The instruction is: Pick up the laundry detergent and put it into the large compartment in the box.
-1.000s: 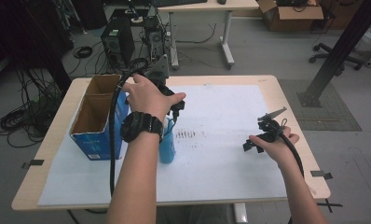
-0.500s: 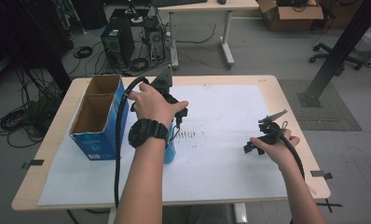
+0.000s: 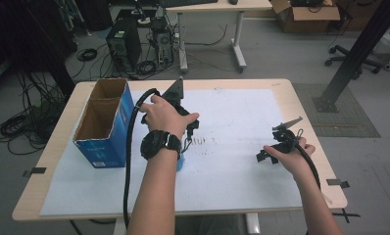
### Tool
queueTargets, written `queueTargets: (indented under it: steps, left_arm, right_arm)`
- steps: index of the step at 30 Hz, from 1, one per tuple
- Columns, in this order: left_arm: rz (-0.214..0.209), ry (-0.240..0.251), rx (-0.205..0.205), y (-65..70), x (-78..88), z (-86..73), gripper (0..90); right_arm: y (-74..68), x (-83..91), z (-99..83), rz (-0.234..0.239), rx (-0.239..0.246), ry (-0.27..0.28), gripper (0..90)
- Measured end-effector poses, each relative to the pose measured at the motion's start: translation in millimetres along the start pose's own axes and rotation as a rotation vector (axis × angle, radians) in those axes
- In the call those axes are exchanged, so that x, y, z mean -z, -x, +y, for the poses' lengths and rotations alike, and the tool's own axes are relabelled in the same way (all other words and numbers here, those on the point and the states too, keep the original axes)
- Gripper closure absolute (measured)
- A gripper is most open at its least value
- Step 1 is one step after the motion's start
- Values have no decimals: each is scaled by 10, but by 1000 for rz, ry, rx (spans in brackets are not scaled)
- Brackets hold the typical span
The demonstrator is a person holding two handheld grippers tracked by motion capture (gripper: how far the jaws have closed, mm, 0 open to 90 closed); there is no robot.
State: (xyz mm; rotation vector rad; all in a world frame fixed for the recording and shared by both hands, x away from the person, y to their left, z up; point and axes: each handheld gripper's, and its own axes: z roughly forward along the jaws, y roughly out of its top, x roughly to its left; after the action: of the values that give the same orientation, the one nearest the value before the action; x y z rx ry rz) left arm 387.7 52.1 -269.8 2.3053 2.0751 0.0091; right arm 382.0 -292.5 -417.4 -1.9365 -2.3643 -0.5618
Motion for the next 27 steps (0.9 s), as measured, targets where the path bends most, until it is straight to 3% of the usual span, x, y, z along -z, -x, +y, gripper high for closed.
queueTargets:
  steps: [27]
  left_arm:
    - [17, -5, 20, 14, -165, 24, 81]
  right_arm:
    - [-11, -9, -1, -8, 11, 5, 27]
